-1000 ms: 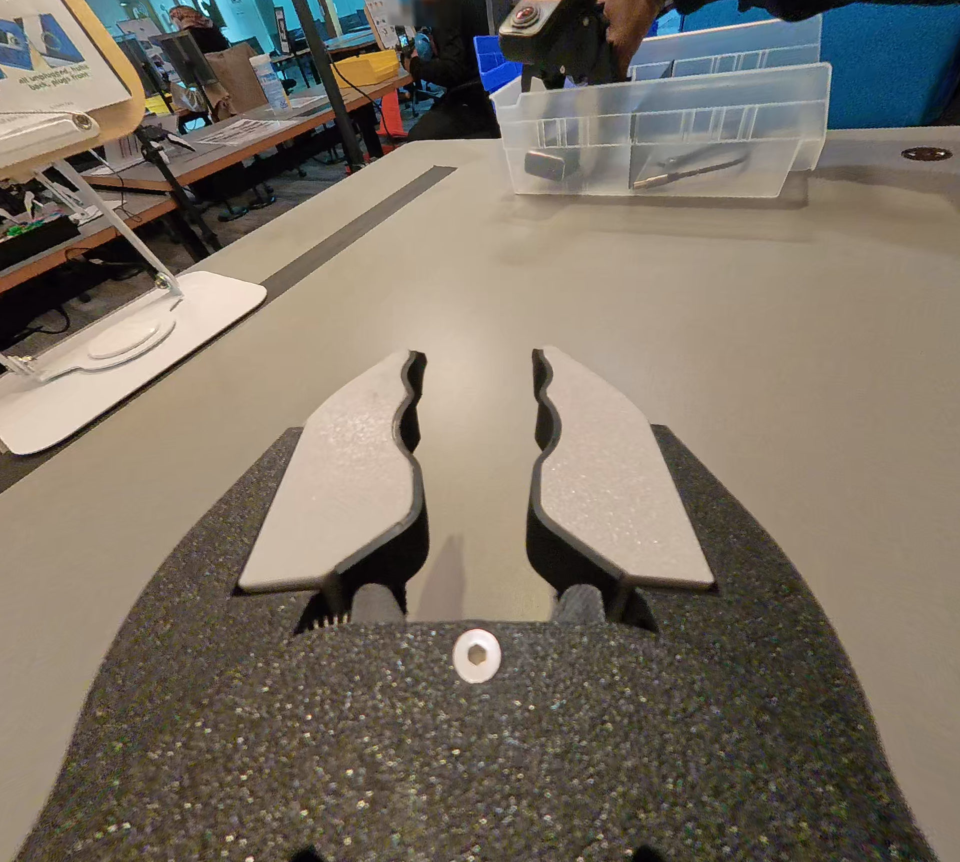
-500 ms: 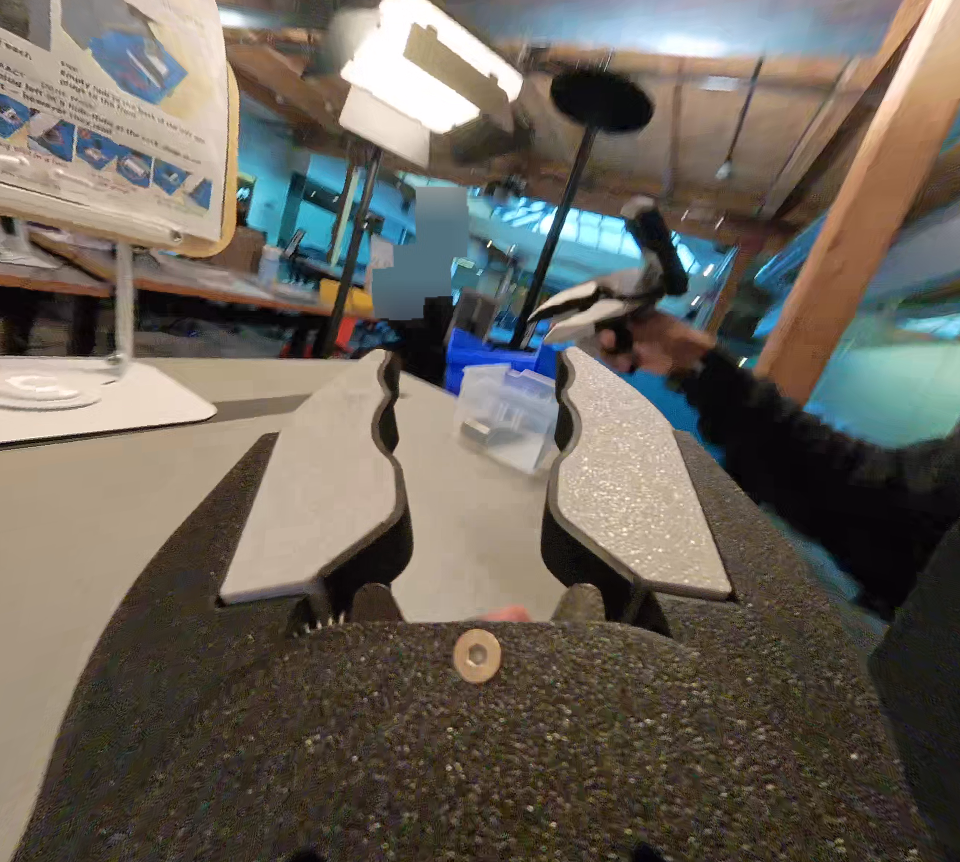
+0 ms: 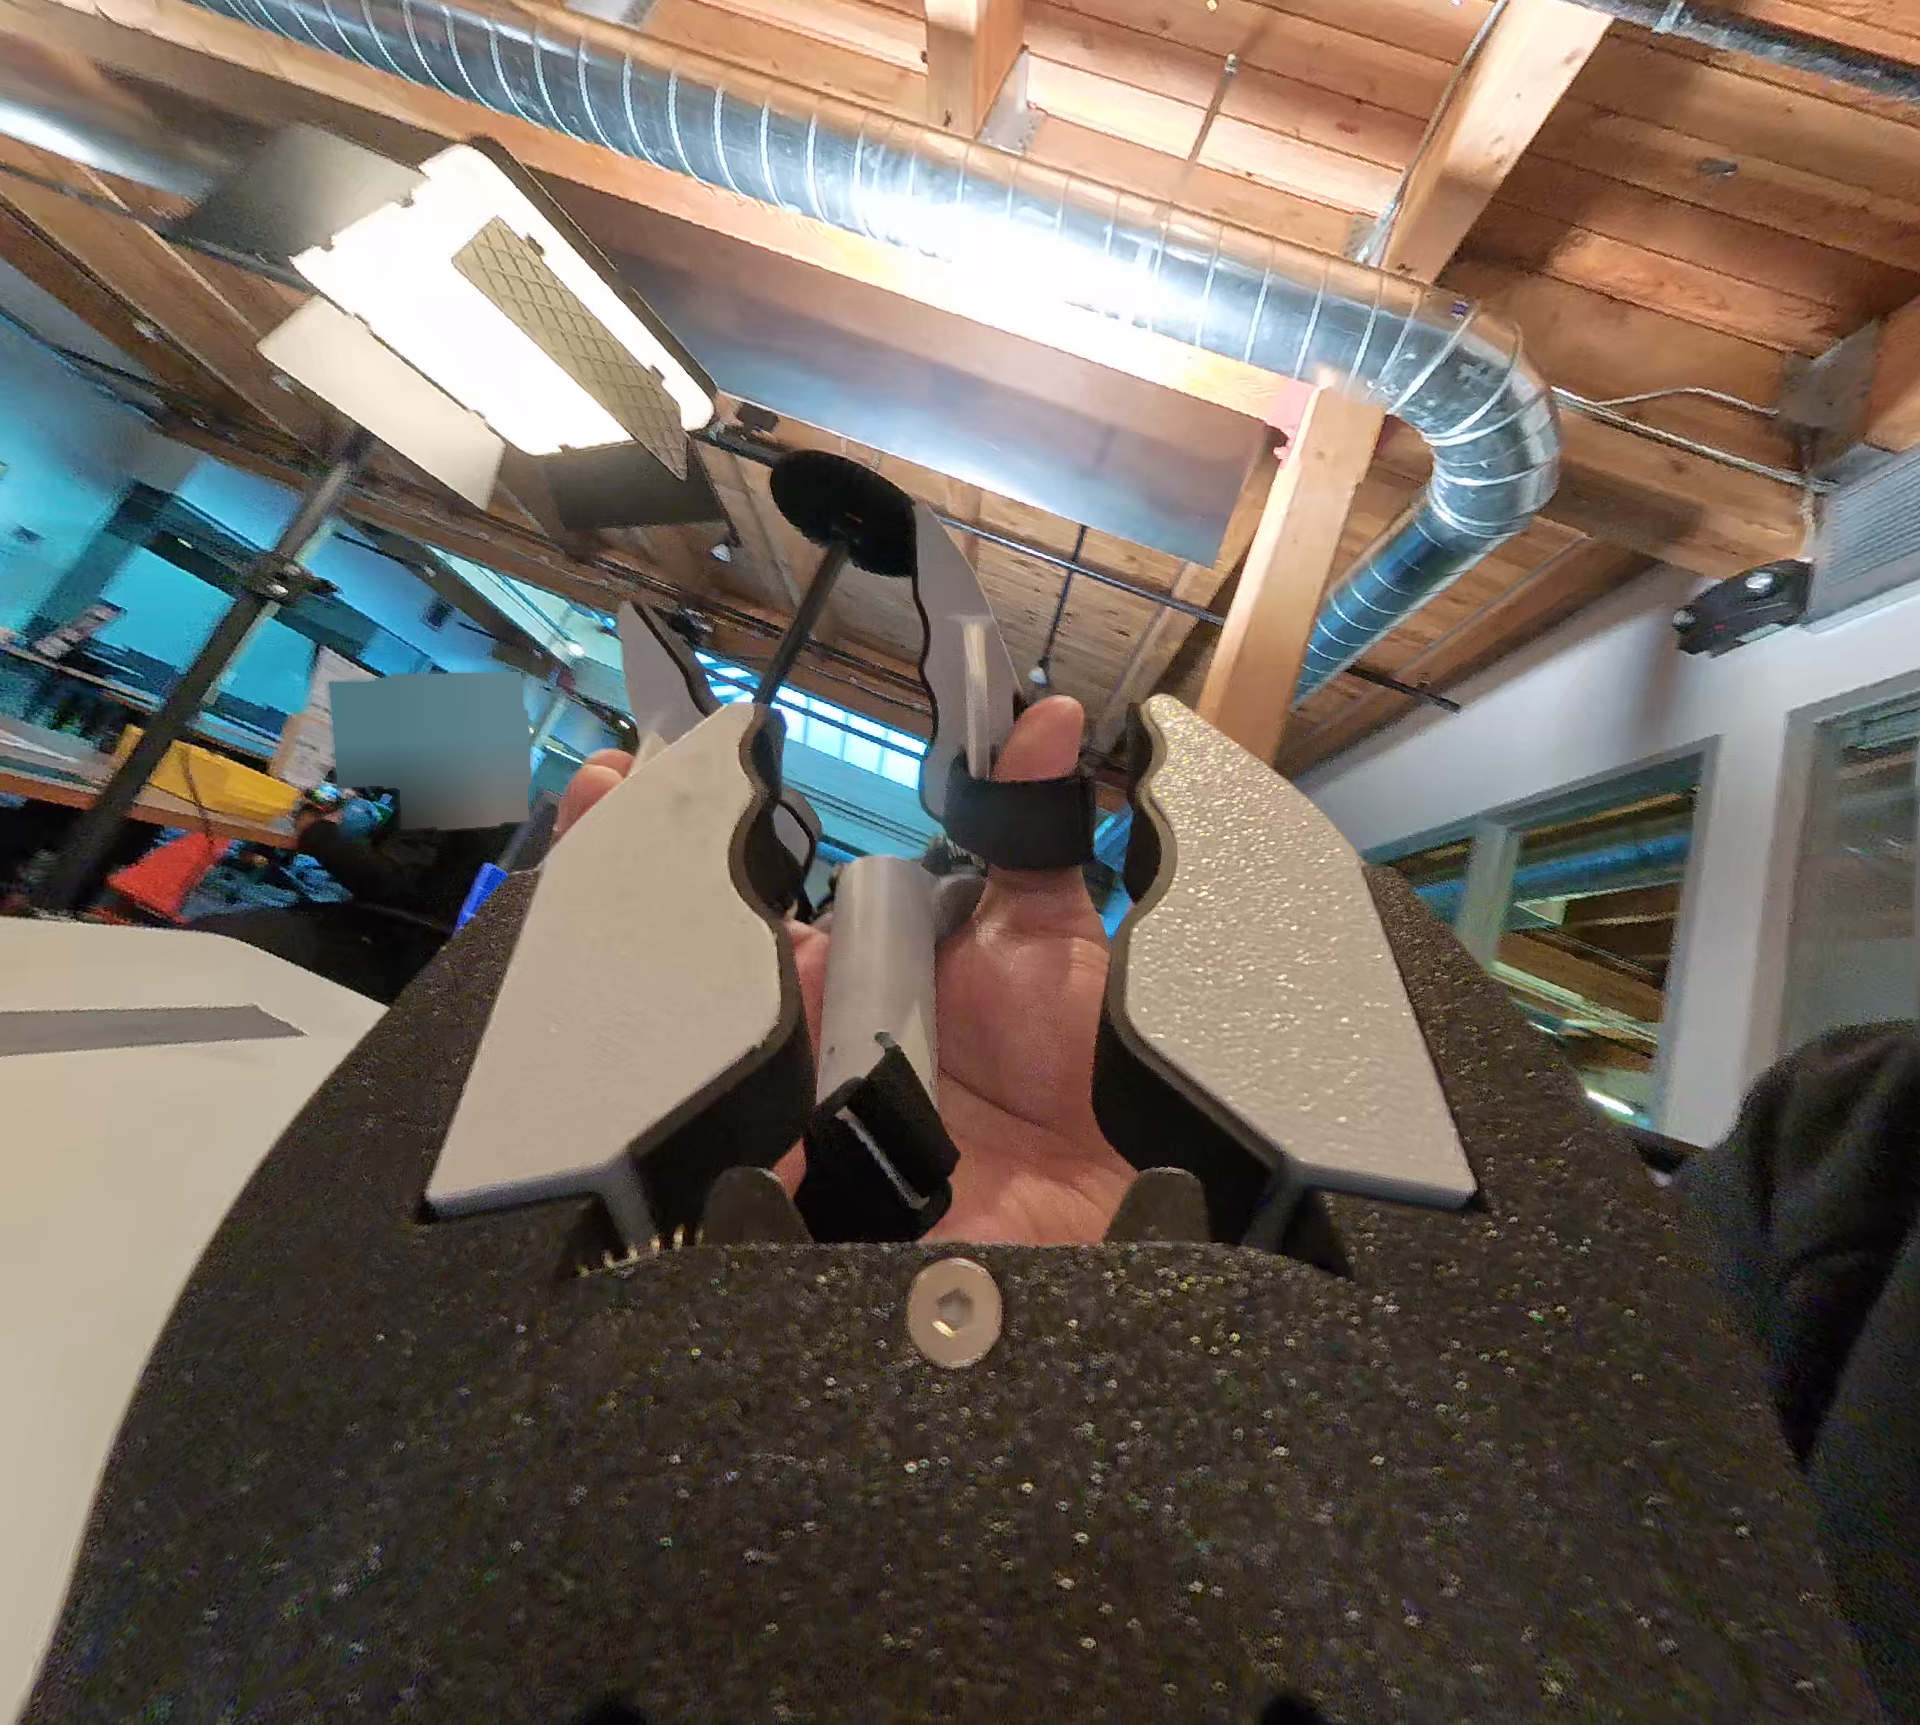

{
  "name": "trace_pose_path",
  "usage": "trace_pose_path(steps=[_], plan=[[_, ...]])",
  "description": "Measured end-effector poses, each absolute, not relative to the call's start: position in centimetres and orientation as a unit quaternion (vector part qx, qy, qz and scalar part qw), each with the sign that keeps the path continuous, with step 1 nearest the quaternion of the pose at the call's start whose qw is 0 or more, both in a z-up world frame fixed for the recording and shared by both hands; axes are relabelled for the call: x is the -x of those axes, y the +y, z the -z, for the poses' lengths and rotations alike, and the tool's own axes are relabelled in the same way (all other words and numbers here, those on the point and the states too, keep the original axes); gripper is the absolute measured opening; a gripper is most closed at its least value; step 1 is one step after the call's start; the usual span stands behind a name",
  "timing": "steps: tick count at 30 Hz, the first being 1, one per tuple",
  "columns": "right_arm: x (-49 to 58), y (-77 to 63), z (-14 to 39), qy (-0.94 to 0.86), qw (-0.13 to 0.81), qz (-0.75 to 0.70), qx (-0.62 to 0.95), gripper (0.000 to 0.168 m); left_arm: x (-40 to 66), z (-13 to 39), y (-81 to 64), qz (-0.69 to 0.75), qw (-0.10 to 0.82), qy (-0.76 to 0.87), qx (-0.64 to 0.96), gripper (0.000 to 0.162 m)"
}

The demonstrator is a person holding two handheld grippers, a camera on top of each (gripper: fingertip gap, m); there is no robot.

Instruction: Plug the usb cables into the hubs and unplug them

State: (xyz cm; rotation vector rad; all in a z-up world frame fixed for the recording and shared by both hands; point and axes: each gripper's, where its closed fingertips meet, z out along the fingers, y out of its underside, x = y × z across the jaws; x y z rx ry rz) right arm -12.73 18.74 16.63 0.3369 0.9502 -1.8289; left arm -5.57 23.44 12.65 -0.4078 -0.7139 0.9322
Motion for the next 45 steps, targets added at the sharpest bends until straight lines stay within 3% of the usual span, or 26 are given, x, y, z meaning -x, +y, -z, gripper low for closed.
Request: trace_pose_path(steps=[3, 14, 20, 23, 32, 38, 41, 43, 45], plan=[[13.6, 19.1, -16.7, 0.349, 0.506, 0.774, -0.154, 0.076, 4.6, -13.3, 22.6, -0.460, 0.806, -0.328, 0.178, 0.064], [12.5, 20.1, -18.8, 0.330, 0.544, 0.766, -0.097, 0.046, 5.5, -13.5, 25.1, -0.381, 0.846, -0.314, 0.200, 0.058], [13.7, 21.9, -17.3, 0.345, 0.471, 0.808, -0.077, 0.034, 4.1, -13.7, 22.4, -0.411, 0.843, -0.312, 0.153, 0.054], [10.5, 22.6, -14.4, 0.418, 0.444, 0.793, -0.010, 0.035, 2.5, -13.9, 19.4, -0.442, 0.837, -0.310, 0.084, 0.053], [1.9, 22.0, -8.4, 0.515, 0.570, 0.634, 0.092, 0.047, 1.4, -14.8, 15.9, -0.503, 0.786, -0.359, 0.027, 0.058], [2.7, 20.7, -8.6, 0.509, 0.576, 0.635, 0.075, 0.049, 0.5, -15.9, 16.9, -0.492, 0.805, -0.331, -0.003, 0.062], [3.2, 21.3, -9.9, 0.475, 0.575, 0.661, 0.081, 0.033, 0.1, -16.6, 18.7, -0.453, 0.851, -0.266, 0.007, 0.065], [2.4, 22.1, -10.5, 0.459, 0.574, 0.671, 0.099, 0.038, -0.4, -17.1, 20.4, -0.447, 0.867, -0.217, 0.044, 0.054], [1.8, 22.7, -10.7, 0.453, 0.564, 0.680, 0.118, 0.041, -1.9, -17.6, 21.2, -0.494, 0.848, -0.187, 0.042, 0.054]])
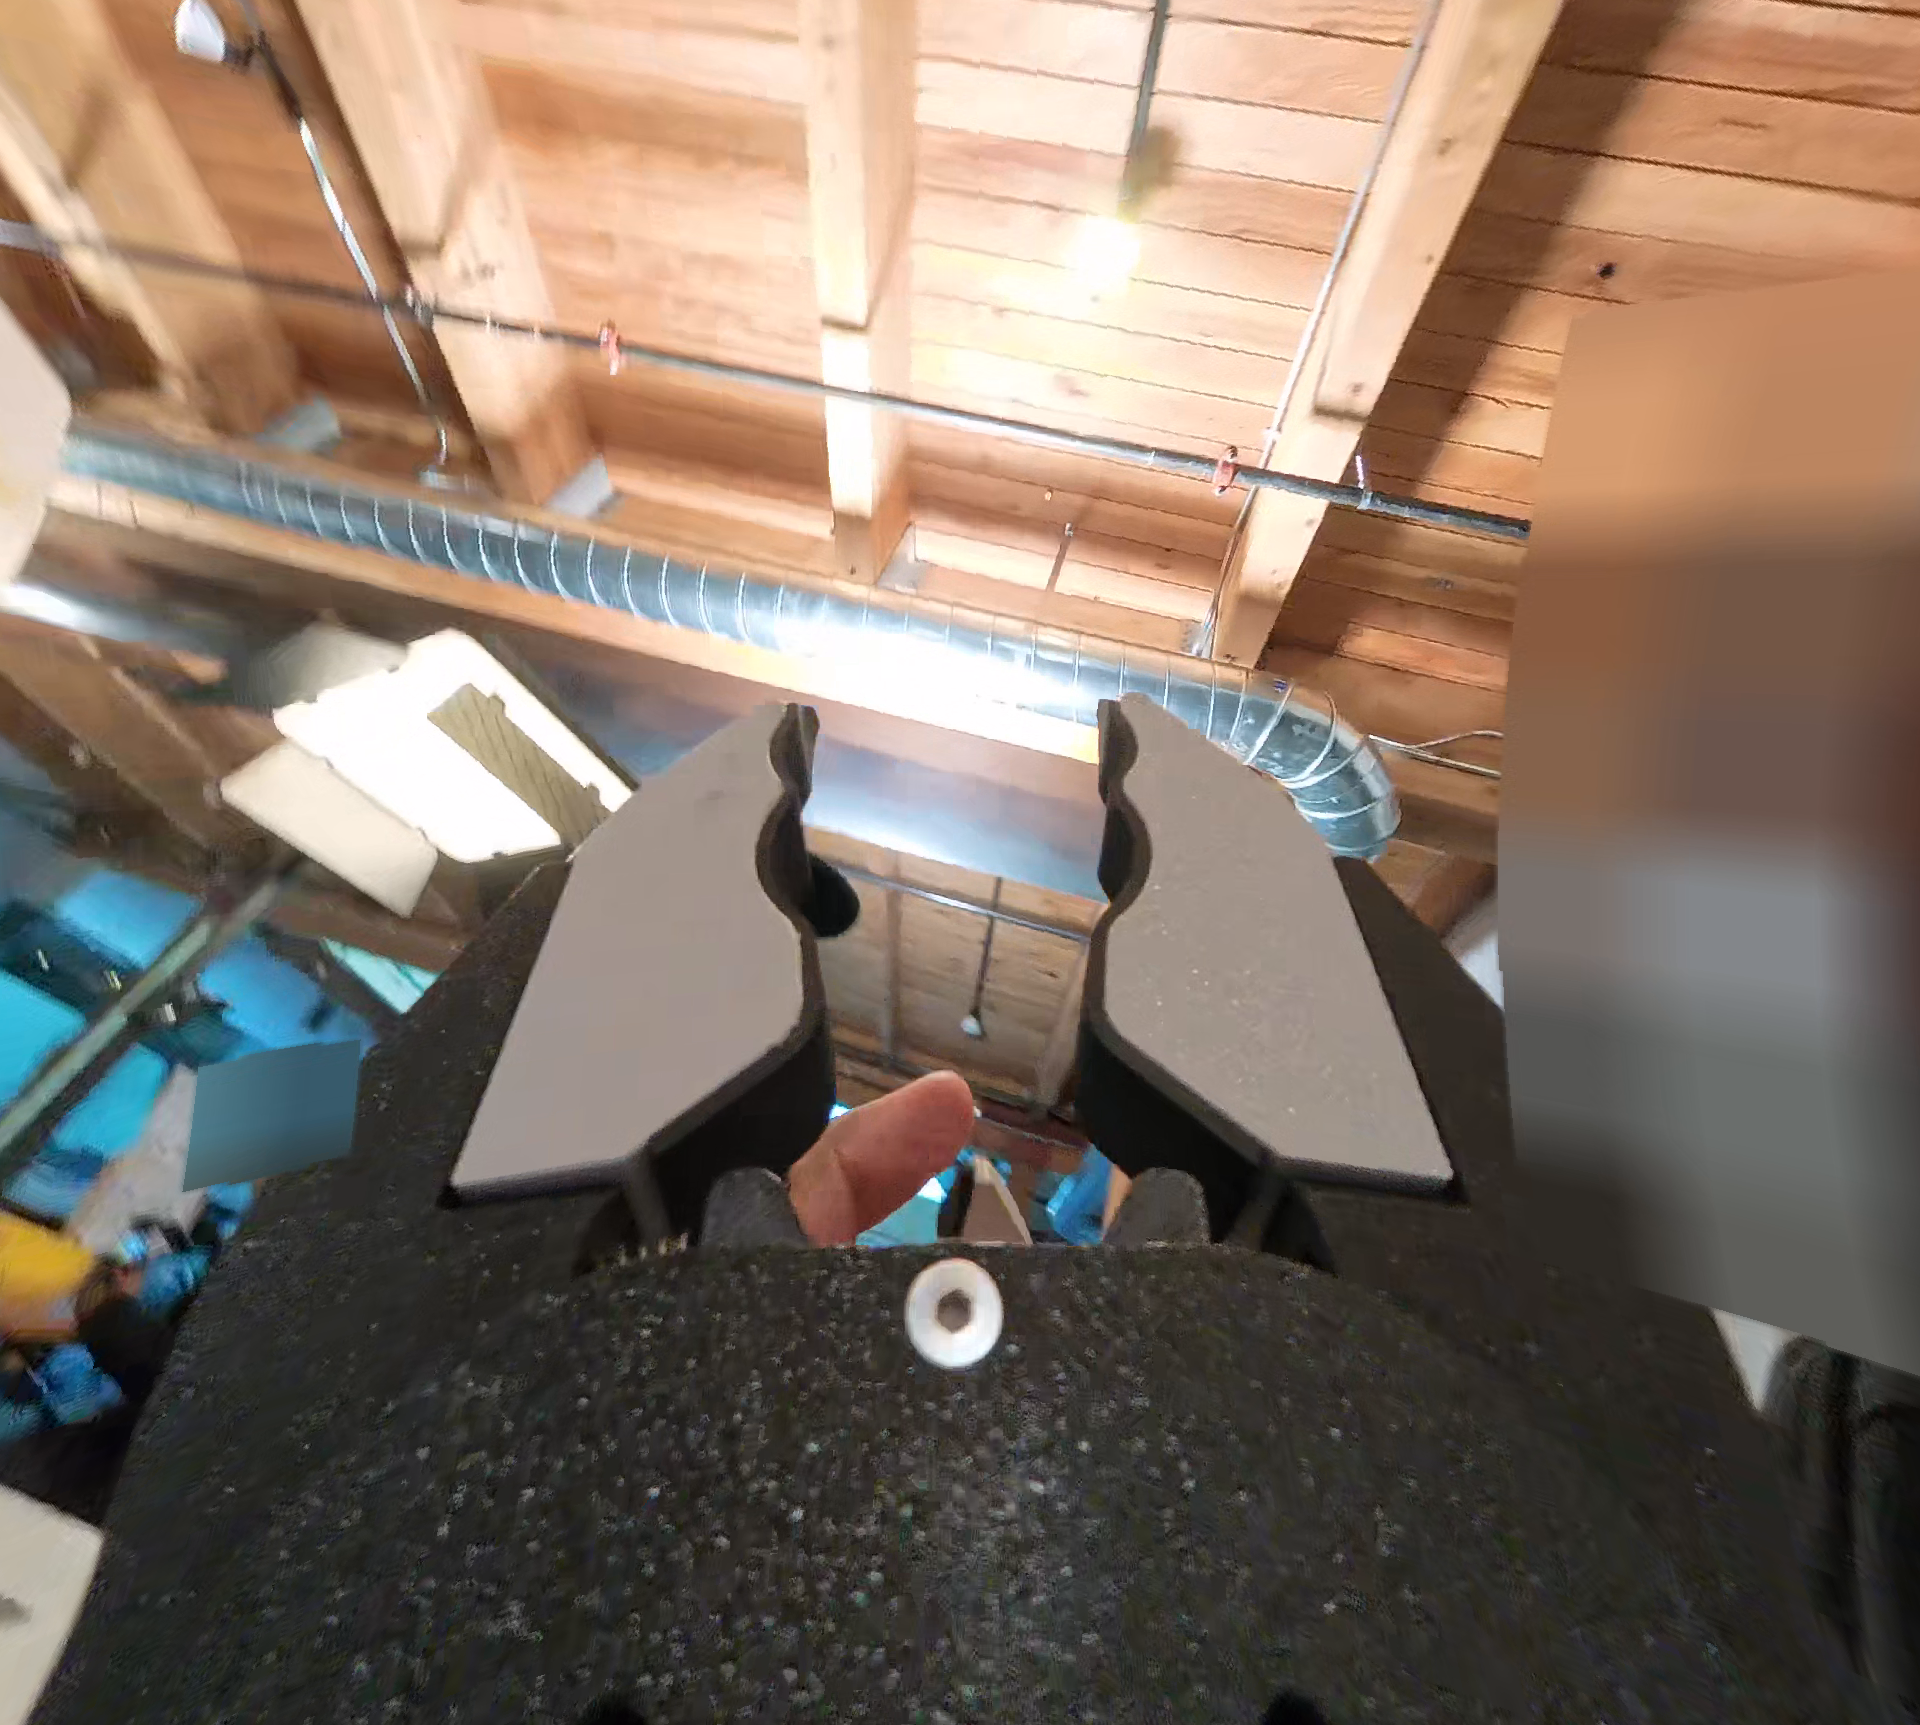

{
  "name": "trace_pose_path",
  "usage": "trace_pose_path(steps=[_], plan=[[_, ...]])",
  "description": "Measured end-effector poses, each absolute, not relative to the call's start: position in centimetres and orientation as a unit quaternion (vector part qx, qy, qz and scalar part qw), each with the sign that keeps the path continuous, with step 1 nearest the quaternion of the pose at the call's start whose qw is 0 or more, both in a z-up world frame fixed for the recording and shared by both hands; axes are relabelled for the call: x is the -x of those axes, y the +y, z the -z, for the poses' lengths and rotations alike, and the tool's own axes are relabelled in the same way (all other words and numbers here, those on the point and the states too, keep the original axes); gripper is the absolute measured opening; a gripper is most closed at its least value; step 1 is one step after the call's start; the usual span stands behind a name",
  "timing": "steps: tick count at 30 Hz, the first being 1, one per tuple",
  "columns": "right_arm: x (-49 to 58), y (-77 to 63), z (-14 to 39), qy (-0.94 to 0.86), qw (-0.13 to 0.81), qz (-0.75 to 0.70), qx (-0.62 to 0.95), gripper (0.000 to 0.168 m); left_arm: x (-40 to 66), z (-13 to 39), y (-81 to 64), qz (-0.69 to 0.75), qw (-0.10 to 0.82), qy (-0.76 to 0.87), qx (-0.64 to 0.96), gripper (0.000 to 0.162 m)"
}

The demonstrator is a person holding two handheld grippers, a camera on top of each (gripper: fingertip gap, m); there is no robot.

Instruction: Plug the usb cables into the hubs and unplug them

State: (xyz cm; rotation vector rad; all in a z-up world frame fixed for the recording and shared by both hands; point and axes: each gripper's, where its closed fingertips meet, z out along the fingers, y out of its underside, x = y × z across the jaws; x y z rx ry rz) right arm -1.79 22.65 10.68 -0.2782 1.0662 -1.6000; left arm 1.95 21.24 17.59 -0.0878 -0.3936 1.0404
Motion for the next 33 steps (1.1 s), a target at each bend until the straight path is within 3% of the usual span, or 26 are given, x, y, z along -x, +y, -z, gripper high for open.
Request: trace_pose_path(steps=[5, 7, 13, 16, 19, 22, 23, 25, 26, 28, 31, 33], plan=[[-0.2, 23.1, -10.0, 0.444, 0.599, 0.655, 0.121, 0.050, -3.6, -19.7, 22.8, -0.522, 0.837, -0.147, 0.076, 0.078], [-0.2, 23.2, -10.2, 0.431, 0.613, 0.654, 0.104, 0.050, -3.8, -20.1, 23.2, -0.526, 0.834, -0.144, 0.084, 0.081], [-0.9, 23.5, -9.7, 0.446, 0.639, 0.622, 0.074, 0.051, -4.4, -20.7, 23.3, -0.515, 0.839, -0.133, 0.115, 0.058], [-0.7, 23.7, -9.9, 0.450, 0.620, 0.637, 0.085, 0.044, -3.6, -19.9, 22.1, -0.559, 0.799, -0.194, 0.106, 0.037], [-0.1, 23.1, -9.9, 0.447, 0.612, 0.647, 0.081, 0.038, -3.2, -19.3, 22.1, -0.613, 0.750, -0.214, 0.126, 0.027], [-0.3, 22.6, -9.8, 0.451, 0.606, 0.650, 0.085, 0.038, -1.5, -19.4, 23.8, -0.655, 0.695, -0.225, 0.194, 0.037], [-0.4, 22.7, -9.9, 0.448, 0.607, 0.650, 0.088, 0.038, -1.0, -19.6, 24.2, -0.640, 0.705, -0.223, 0.209, 0.048], [-0.7, 22.8, -10.0, 0.447, 0.608, 0.649, 0.097, 0.038, 0.0, -19.7, 22.3, -0.579, 0.747, -0.267, 0.187, 0.099], [-0.9, 22.8, -9.8, 0.448, 0.612, 0.645, 0.097, 0.038, -0.4, -19.7, 21.5, -0.553, 0.773, -0.259, 0.171, 0.101], [-0.6, 22.5, -9.5, 0.442, 0.631, 0.632, 0.082, 0.037, -2.3, -19.3, 20.0, -0.530, 0.808, -0.227, 0.119, 0.085], [-0.7, 22.3, -8.8, 0.441, 0.659, 0.606, 0.064, 0.038, -5.1, -18.4, 18.6, -0.500, 0.845, -0.182, 0.061, 0.036], [-1.0, 22.2, -8.5, 0.445, 0.666, 0.596, 0.062, 0.039, -6.3, -18.0, 18.1, -0.524, 0.833, -0.173, 0.032, 0.021]])
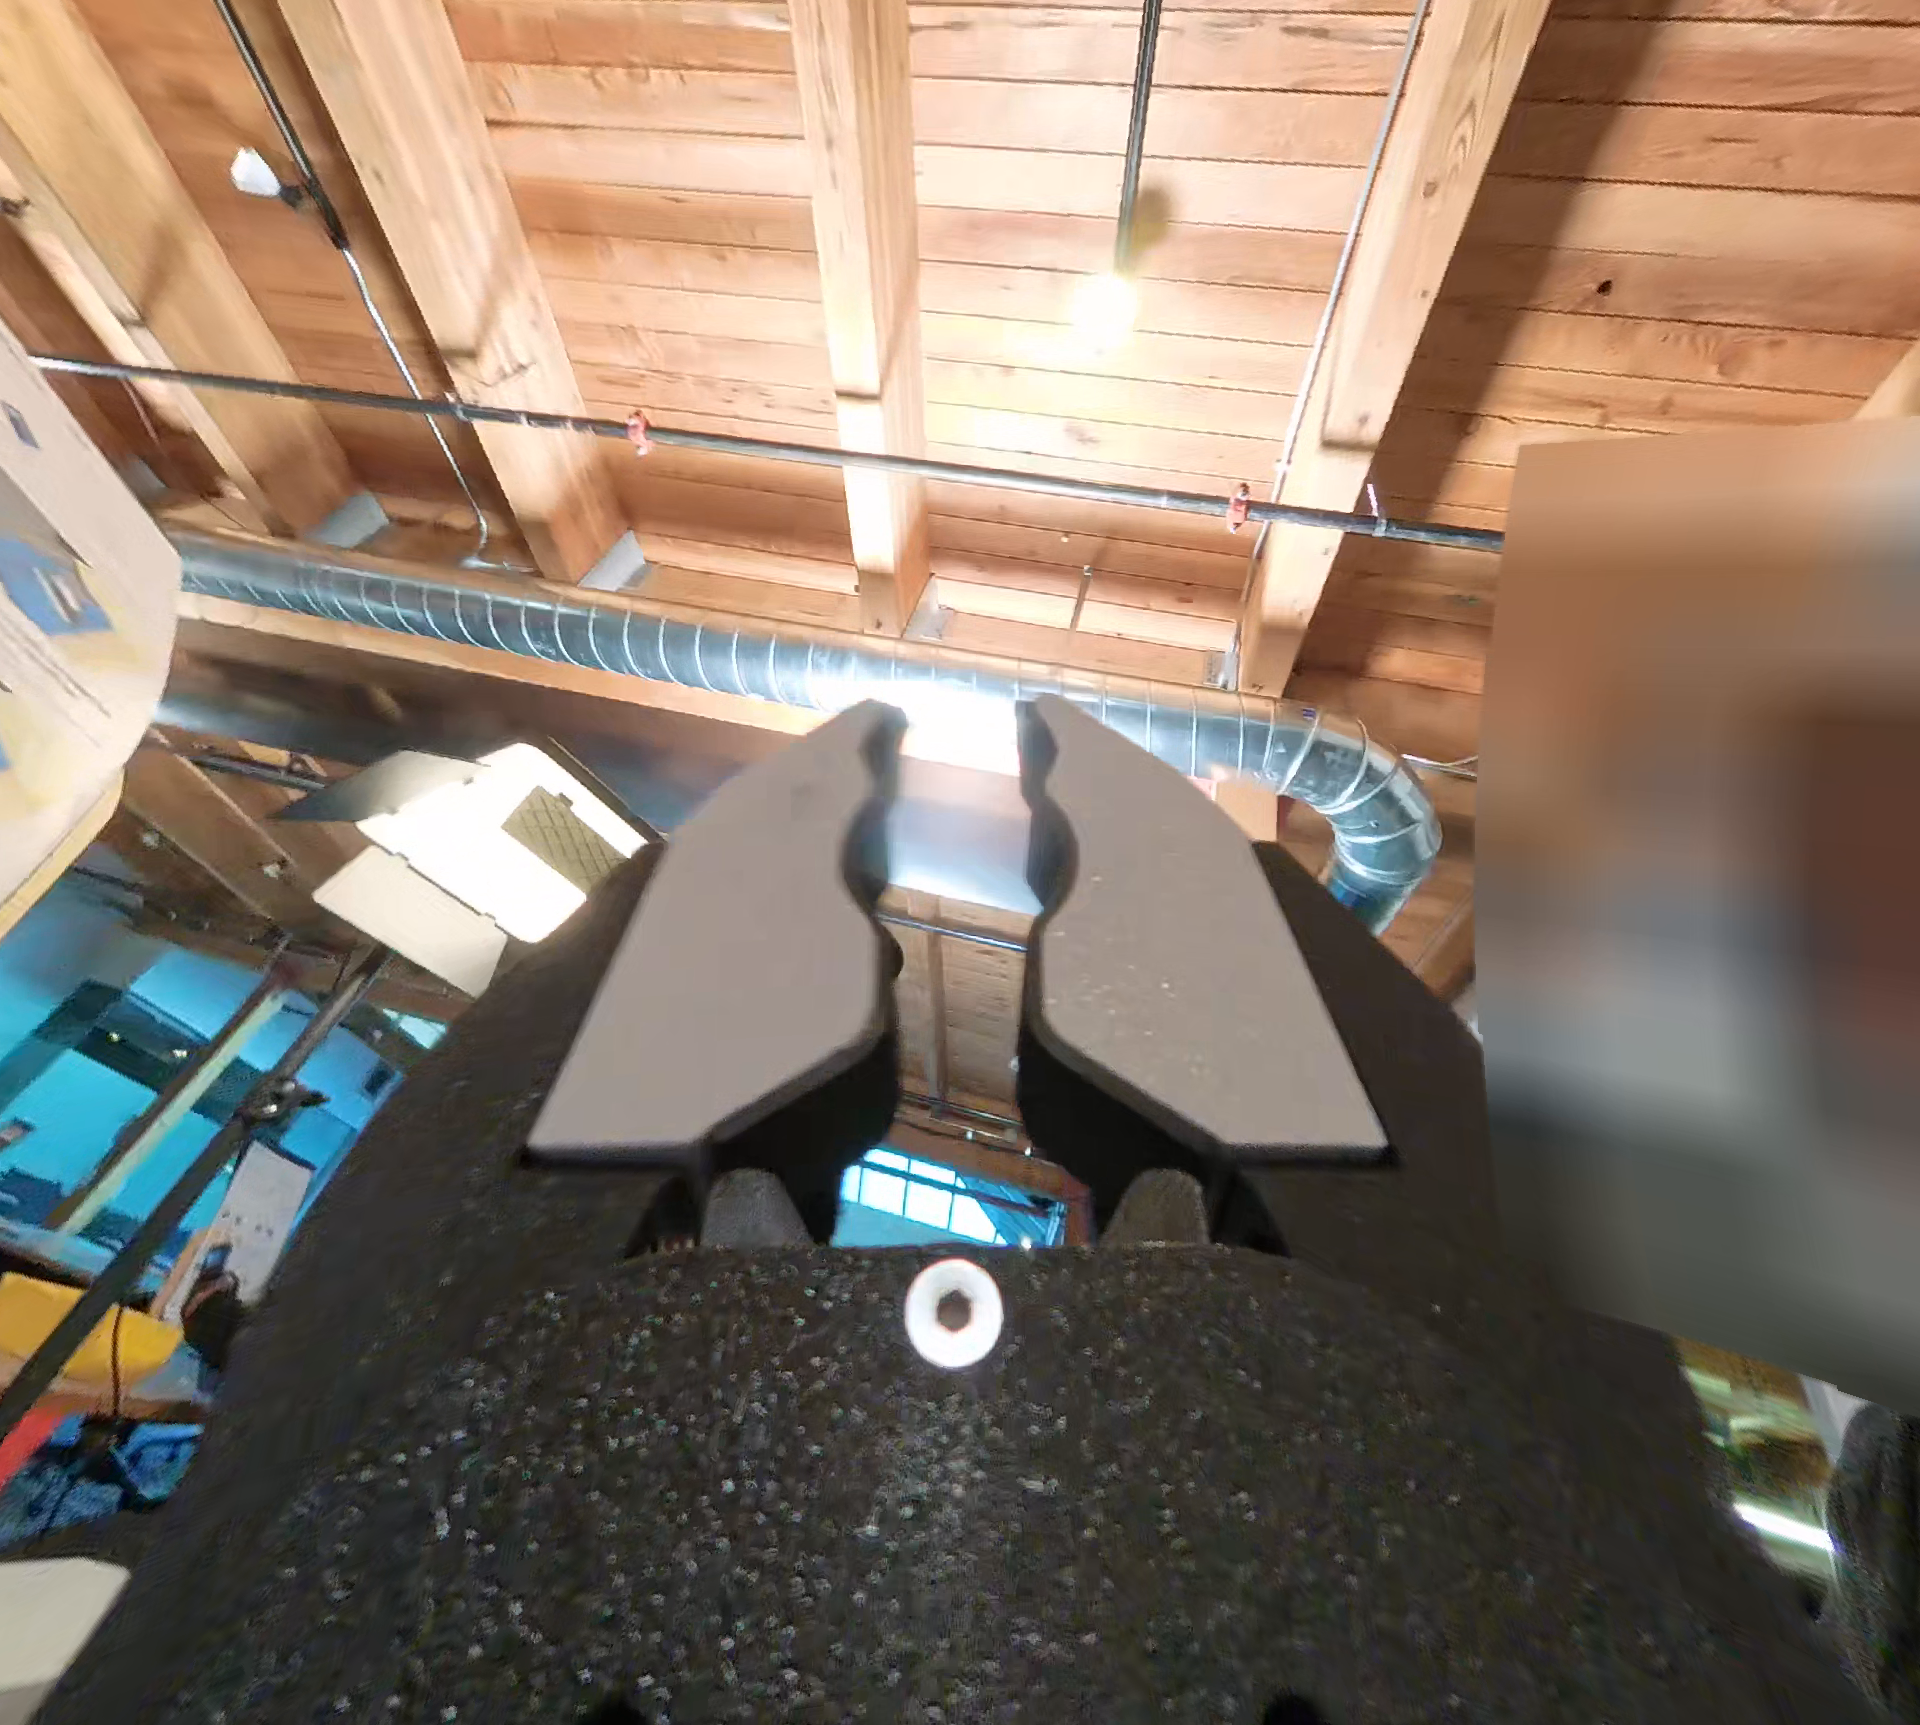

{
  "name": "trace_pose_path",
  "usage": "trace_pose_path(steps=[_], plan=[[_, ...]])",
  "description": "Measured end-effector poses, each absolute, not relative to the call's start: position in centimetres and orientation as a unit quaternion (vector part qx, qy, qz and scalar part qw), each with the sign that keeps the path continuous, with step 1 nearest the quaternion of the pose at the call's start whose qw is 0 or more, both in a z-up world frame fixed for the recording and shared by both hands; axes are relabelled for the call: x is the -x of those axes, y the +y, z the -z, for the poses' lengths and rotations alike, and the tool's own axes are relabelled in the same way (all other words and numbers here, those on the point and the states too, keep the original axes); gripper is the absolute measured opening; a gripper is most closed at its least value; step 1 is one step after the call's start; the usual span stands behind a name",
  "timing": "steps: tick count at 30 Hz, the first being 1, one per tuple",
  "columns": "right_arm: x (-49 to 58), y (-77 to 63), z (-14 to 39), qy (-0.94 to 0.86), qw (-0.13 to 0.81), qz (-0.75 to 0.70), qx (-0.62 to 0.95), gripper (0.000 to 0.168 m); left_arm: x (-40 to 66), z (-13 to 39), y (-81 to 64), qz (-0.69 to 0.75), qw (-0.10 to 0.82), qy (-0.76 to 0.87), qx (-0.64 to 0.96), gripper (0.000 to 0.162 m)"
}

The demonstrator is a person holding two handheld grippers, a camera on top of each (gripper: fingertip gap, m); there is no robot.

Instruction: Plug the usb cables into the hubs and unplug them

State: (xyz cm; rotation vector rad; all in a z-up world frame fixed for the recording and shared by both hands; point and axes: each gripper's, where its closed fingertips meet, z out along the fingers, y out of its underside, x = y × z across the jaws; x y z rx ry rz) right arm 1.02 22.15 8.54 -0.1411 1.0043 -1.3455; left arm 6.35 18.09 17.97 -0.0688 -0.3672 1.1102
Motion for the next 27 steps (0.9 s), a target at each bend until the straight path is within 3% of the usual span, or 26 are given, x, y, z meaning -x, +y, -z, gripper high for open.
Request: trace_pose_path(steps=[1, 3, 7, 11, 13, 17, 23, 27], plan=[[-1.2, 22.1, -8.5, 0.448, 0.664, 0.595, 0.066, 0.039, -6.6, -18.0, 18.6, -0.527, 0.833, -0.161, 0.049, 0.000], [-1.8, 22.1, -8.2, 0.455, 0.661, 0.592, 0.076, 0.039, -6.5, -18.1, 19.0, -0.530, 0.829, -0.166, 0.062, 0.000], [-2.3, 21.6, -7.8, 0.469, 0.649, 0.592, 0.088, 0.038, -4.8, -18.0, 18.6, -0.565, 0.786, -0.236, 0.090, 0.031], [-2.7, 20.9, -7.6, 0.478, 0.637, 0.596, 0.102, 0.044, -4.5, -17.9, 17.9, -0.622, 0.720, -0.288, 0.108, 0.038], [-2.3, 20.5, -8.1, 0.468, 0.628, 0.614, 0.098, 0.039, -6.1, -18.1, 17.1, -0.672, 0.677, -0.289, 0.088, 0.038], [0.2, 18.6, -7.3, 0.492, 0.576, 0.649, 0.068, 0.038, -7.6, -18.1, 15.0, -0.753, 0.532, -0.359, 0.144, 0.039], [3.9, 17.3, -6.1, 0.586, 0.410, 0.688, 0.126, 0.037, -13.0, -17.1, 9.4, -0.743, 0.301, -0.553, 0.227, 0.048], [6.2, 17.0, -3.6, 0.657, 0.372, 0.639, 0.150, 0.036, -21.1, -15.8, 3.7, -0.646, 0.135, -0.721, 0.210, 0.069]])
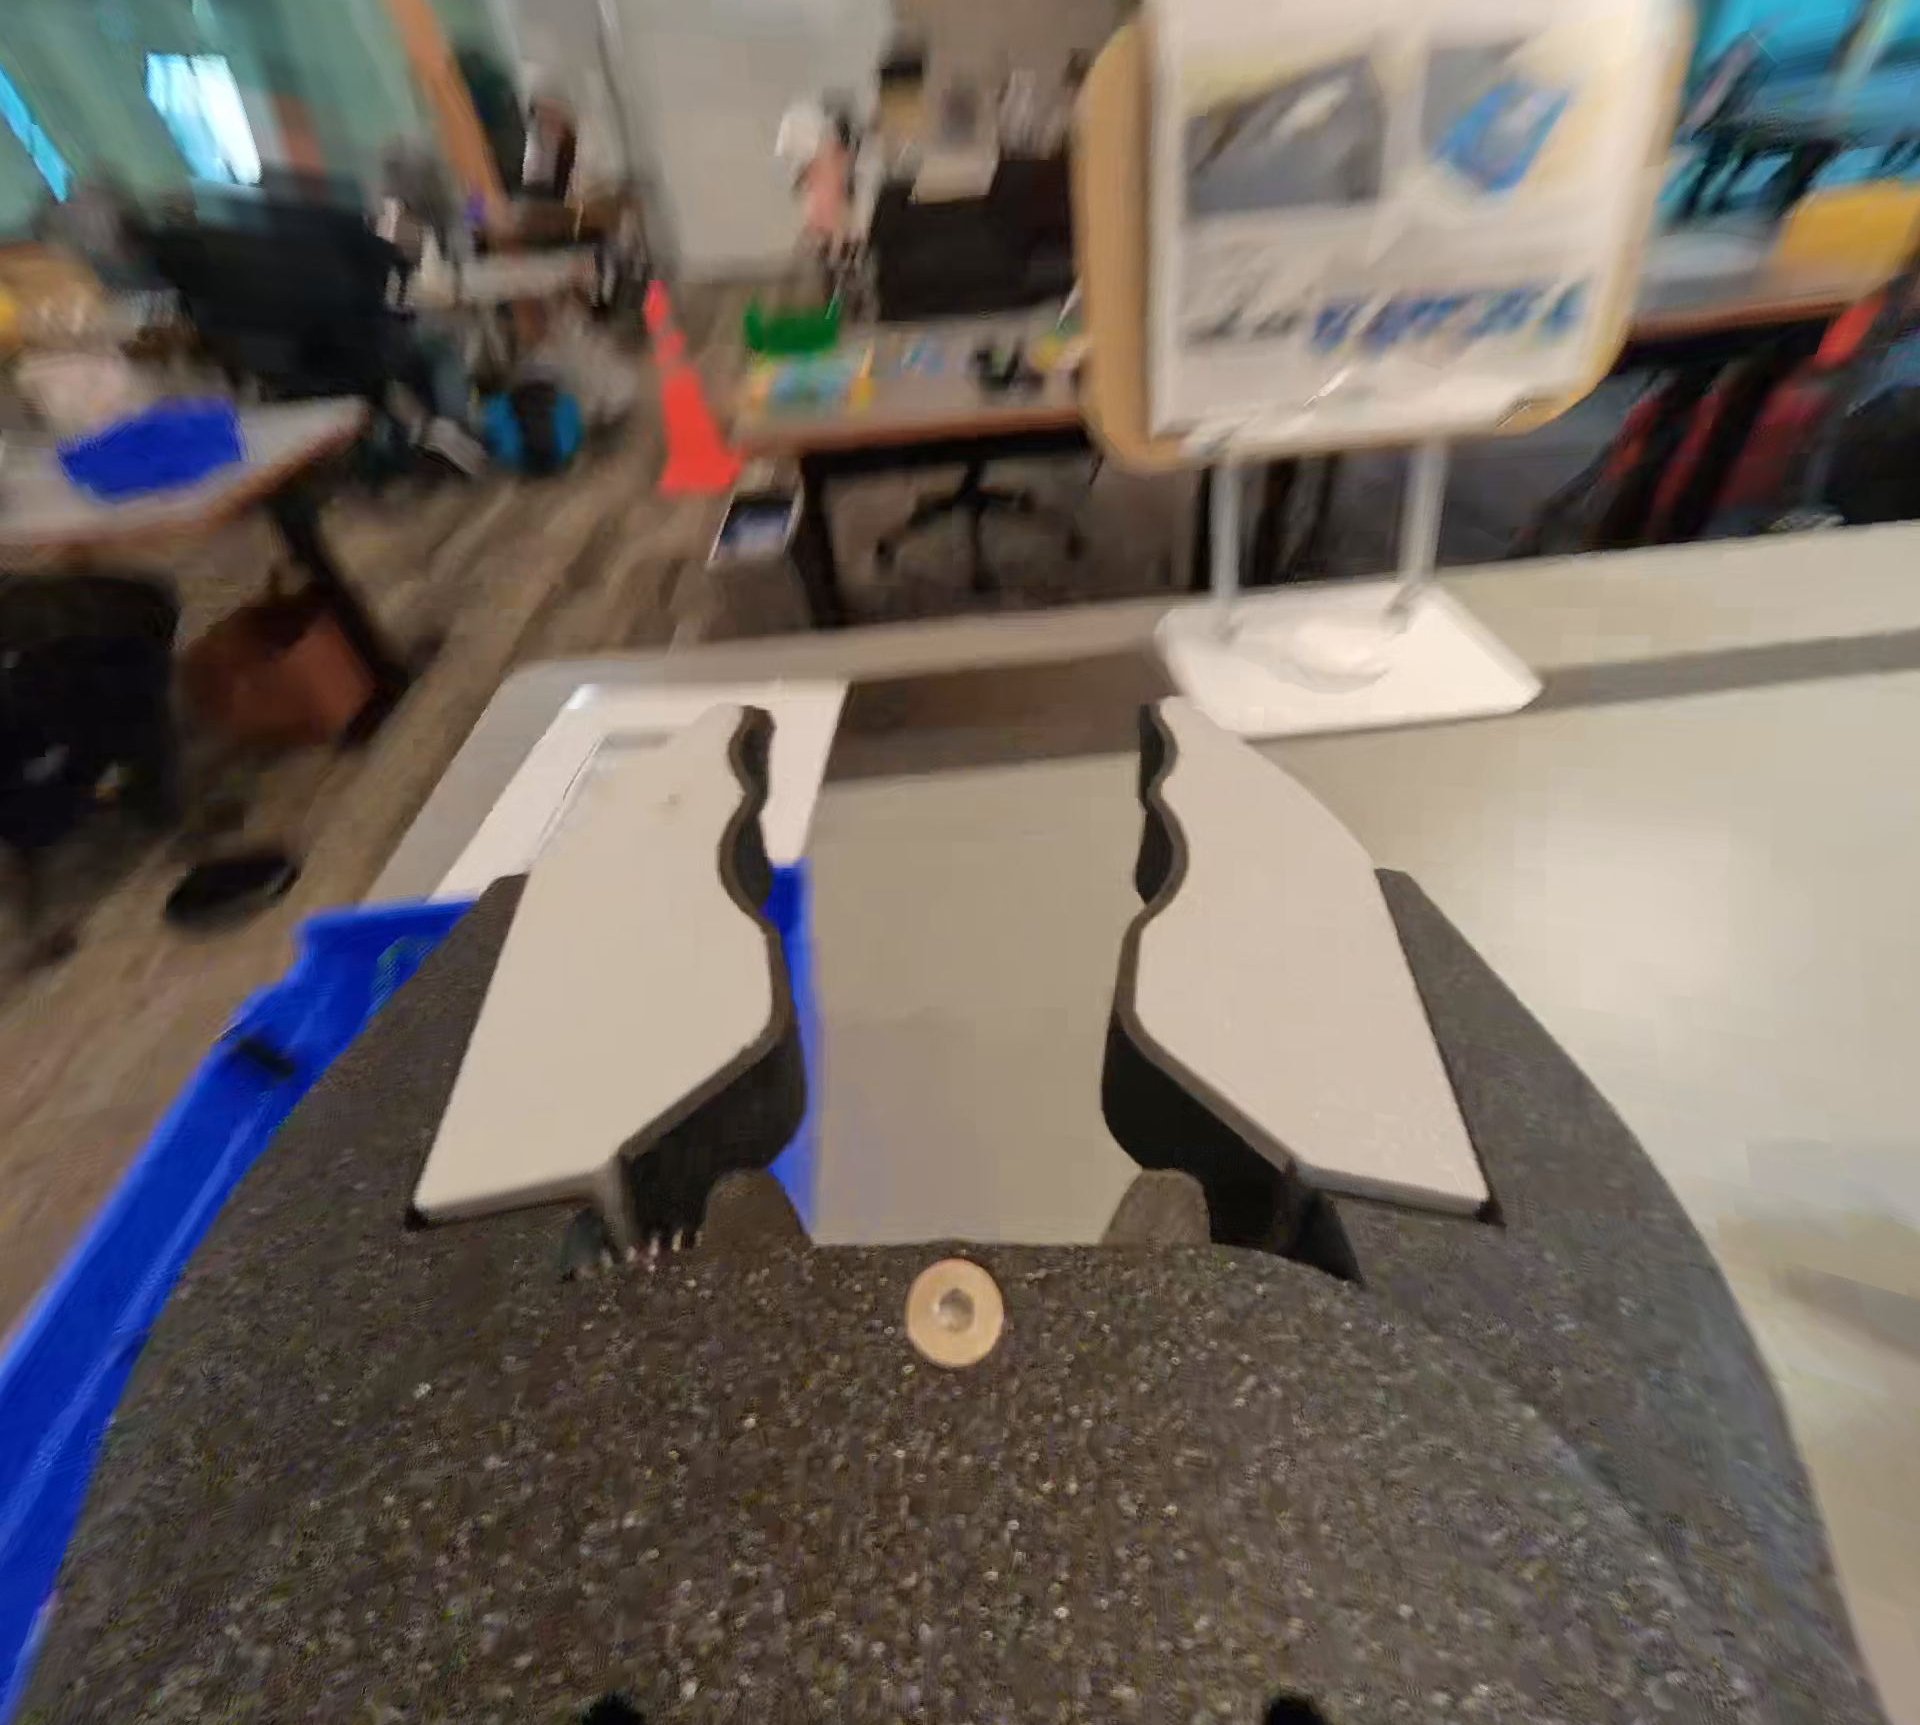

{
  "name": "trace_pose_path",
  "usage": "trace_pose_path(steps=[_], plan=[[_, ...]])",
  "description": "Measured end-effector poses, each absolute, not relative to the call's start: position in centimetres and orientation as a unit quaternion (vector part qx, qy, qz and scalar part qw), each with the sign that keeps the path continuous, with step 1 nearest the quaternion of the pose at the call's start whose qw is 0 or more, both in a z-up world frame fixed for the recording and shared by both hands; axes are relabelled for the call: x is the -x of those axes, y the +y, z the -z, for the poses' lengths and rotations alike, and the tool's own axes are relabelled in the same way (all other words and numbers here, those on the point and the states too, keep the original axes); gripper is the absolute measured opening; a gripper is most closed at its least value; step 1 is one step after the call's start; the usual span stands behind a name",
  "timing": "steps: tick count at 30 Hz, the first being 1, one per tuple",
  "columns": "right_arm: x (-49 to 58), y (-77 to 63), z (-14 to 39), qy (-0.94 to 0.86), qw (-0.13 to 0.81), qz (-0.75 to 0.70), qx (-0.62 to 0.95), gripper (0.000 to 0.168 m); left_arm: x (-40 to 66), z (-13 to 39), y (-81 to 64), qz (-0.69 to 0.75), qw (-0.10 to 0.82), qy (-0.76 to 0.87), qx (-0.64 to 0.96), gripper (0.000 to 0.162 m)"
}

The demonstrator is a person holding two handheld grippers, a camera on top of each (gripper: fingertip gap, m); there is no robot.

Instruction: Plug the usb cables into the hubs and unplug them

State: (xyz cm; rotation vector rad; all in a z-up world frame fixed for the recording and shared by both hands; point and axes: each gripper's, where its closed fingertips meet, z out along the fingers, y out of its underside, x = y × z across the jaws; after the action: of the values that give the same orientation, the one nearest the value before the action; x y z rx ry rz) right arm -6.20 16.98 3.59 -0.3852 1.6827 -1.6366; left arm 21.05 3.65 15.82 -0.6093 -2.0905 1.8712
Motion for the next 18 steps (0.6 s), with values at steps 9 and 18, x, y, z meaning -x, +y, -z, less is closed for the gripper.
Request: trace_pose_path(steps=[9, 18], plan=[[7.9, 18.7, 0.7, 0.716, 0.409, 0.544, 0.154, 0.038, -33.4, -4.8, -4.7, -0.376, 0.035, -0.847, 0.373, 0.088], [7.2, 18.5, 1.9, 0.735, 0.425, 0.503, 0.162, 0.038, -33.5, 1.3, -7.1, -0.240, -0.007, -0.806, 0.541, 0.073]])
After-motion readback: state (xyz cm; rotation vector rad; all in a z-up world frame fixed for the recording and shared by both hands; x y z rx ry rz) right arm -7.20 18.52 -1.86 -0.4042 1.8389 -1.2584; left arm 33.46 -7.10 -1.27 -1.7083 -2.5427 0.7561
